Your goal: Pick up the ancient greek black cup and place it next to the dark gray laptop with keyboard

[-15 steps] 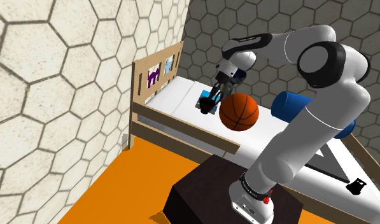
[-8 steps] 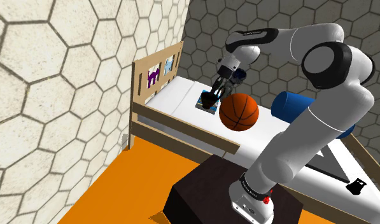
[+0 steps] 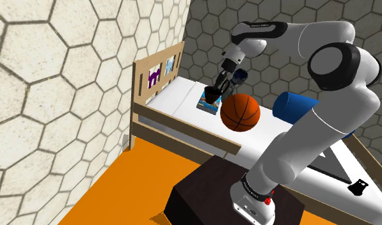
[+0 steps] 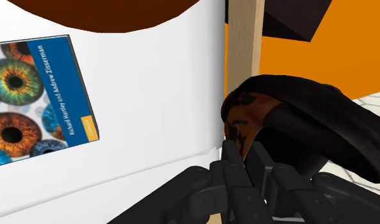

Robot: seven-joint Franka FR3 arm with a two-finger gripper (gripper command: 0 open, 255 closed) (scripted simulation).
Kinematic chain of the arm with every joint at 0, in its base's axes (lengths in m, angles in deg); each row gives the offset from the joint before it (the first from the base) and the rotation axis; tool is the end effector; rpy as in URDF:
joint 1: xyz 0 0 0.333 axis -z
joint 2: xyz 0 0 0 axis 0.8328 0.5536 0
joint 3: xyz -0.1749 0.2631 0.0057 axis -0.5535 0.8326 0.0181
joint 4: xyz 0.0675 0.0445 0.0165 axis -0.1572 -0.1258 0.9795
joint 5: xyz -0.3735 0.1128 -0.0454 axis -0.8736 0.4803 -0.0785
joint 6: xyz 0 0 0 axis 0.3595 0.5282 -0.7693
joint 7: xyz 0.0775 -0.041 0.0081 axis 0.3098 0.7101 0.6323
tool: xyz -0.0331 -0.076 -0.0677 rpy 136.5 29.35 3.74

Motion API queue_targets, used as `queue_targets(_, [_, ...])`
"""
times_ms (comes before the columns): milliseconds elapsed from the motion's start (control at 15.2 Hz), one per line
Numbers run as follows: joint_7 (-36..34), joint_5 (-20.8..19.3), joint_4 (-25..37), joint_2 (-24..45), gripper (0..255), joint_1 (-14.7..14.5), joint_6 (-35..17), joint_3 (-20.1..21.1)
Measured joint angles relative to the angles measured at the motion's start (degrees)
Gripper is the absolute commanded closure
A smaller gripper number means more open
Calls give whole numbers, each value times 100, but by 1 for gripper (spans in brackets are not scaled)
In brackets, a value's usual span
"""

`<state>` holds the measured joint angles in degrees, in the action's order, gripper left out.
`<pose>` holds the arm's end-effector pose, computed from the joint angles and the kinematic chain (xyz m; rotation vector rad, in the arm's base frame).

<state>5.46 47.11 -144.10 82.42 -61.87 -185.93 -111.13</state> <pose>0.4576 -0.2101 0.4800 -2.6614 -0.4790 -0.0753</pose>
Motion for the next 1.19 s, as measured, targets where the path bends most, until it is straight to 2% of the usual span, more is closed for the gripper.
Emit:
queue_targets(660, [-234,-105,591,-164,255,20,693,-4])
queue_targets(1188, [87,-886,-303,-1336,255,484,918,-214])
